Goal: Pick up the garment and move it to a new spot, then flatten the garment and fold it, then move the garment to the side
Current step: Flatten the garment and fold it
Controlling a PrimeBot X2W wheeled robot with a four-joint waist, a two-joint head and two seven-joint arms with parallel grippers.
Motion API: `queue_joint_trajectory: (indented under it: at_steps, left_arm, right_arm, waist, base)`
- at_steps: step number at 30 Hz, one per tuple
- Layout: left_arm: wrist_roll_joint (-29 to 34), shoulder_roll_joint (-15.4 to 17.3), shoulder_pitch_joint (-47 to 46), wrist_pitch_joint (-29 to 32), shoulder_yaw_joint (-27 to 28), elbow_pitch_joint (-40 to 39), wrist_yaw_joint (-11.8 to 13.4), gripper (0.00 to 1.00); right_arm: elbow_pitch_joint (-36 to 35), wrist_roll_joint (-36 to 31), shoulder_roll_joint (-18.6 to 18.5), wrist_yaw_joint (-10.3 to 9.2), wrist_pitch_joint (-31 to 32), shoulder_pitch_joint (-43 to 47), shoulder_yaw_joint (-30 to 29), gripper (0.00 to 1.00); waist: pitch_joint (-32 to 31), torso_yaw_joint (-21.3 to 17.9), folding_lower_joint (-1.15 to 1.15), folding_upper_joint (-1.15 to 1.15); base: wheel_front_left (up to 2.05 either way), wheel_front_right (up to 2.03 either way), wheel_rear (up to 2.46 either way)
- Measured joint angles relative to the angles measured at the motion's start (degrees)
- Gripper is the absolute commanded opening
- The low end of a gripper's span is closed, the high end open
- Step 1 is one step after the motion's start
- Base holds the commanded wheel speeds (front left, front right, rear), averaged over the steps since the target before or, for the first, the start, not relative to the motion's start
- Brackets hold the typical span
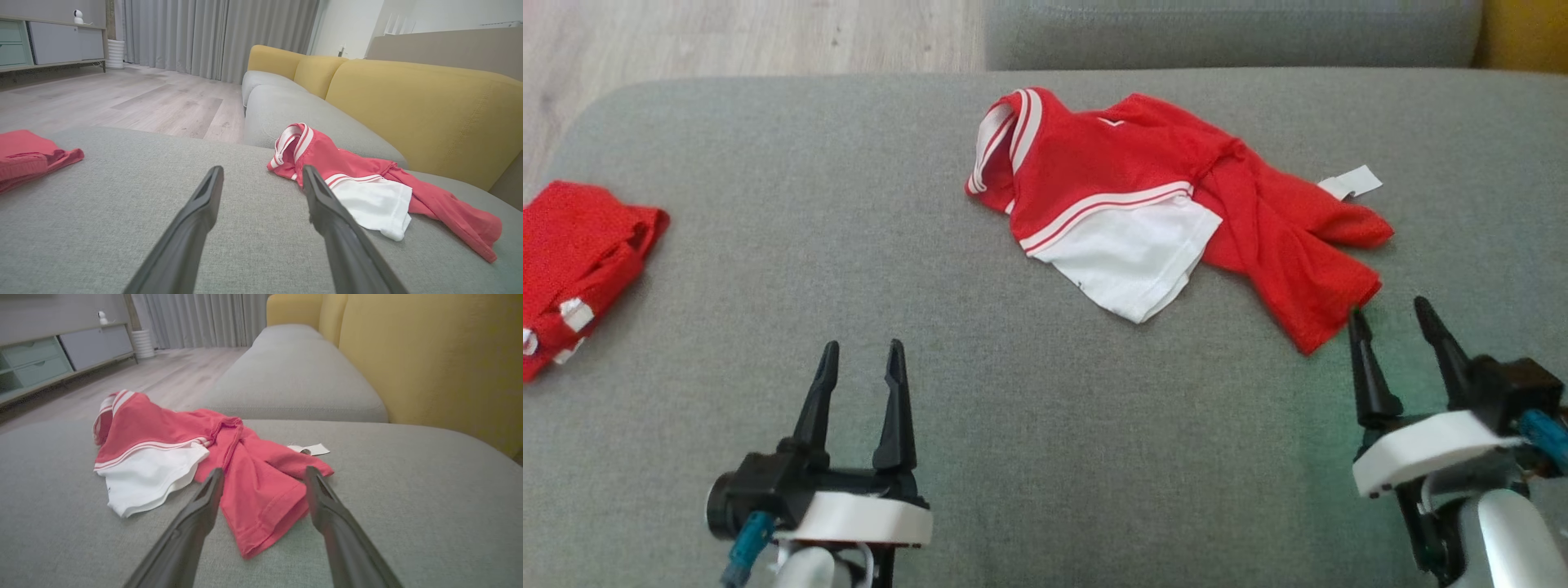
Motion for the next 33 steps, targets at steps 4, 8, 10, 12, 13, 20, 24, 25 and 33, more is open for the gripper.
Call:
queue_joint_trajectory:
  at_steps: [4, 8, 10, 12, 13, 20, 24, 25, 33]
  left_arm:
    - [-0.1, 0.0, 0.0, 0.0, -1.2, 0.8, 0.1, 1.00]
    - [-0.1, 0.0, 0.1, 0.0, -1.5, 2.0, 0.1, 1.00]
    - [-0.1, 0.0, 0.2, 0.0, -1.5, 2.4, 0.2, 1.00]
    - [-0.1, 0.0, 0.2, 0.0, -1.5, 3.0, 0.3, 1.00]
    - [-0.1, 0.0, 0.3, 0.0, -1.4, 3.2, 0.3, 1.00]
    - [-0.1, 0.1, 1.6, 0.0, -1.0, 3.6, 0.4, 1.00]
    - [-0.1, 0.1, 1.6, 0.0, -1.0, 3.6, 0.4, 1.00]
    - [-0.1, 0.1, 1.6, 0.0, -0.9, 3.6, 0.4, 1.00]
    - [-0.1, 0.1, 1.4, 0.0, -0.9, 3.9, 0.4, 1.00]
  right_arm:
    - [-1.8, -0.9, 2.0, 0.00, -1.9, 1.1, -2.9, 1.00]
    - [-3.5, -1.2, 3.0, 0.00, -3.3, 2.5, -5.1, 1.00]
    - [-4.4, -1.4, 3.4, 0.00, -3.4, 3.2, -5.6, 1.00]
    - [-4.9, -1.4, 3.6, 0.00, -3.7, 3.9, -5.8, 1.00]
    - [-4.9, -1.3, 3.6, 0.00, -4.1, 4.2, -5.8, 1.00]
    - [-3.8, 0.9, 3.6, 0.00, -6.4, 6.4, -6.2, 1.00]
    - [-2.7, 1.4, 3.6, 0.00, -6.9, 6.4, -5.4, 1.00]
    - [-2.5, 1.5, 3.6, 0.00, -6.9, 6.3, -5.3, 1.00]
    - [-1.9, 1.7, 3.6, 0.00, -7.2, 6.1, -4.9, 1.00]
  waist:
    - [-1.4, 0.2, 0.00, 0.00]
    - [-2.6, 0.7, 0.00, 0.00]
    - [-3.0, 1.0, 0.00, 0.00]
    - [-3.4, 1.4, 0.00, 0.00]
    - [-3.5, 1.5, 0.00, 0.00]
    - [-3.8, 2.5, 0.00, 0.00]
    - [-3.4, 2.5, 0.00, 0.00]
    - [-3.3, 2.5, 0.00, 0.00]
    - [-2.6, 2.3, 0.00, 0.00]
  base:
    - [0.00, 0.00, 0.00]
    - [0.00, 0.00, 0.00]
    - [0.00, 0.00, 0.00]
    - [0.00, 0.00, 0.00]
    - [0.00, 0.00, 0.00]
    - [0.00, 0.00, 0.00]
    - [0.00, 0.00, 0.00]
    - [0.00, 0.00, 0.00]
    - [0.00, 0.00, 0.00]
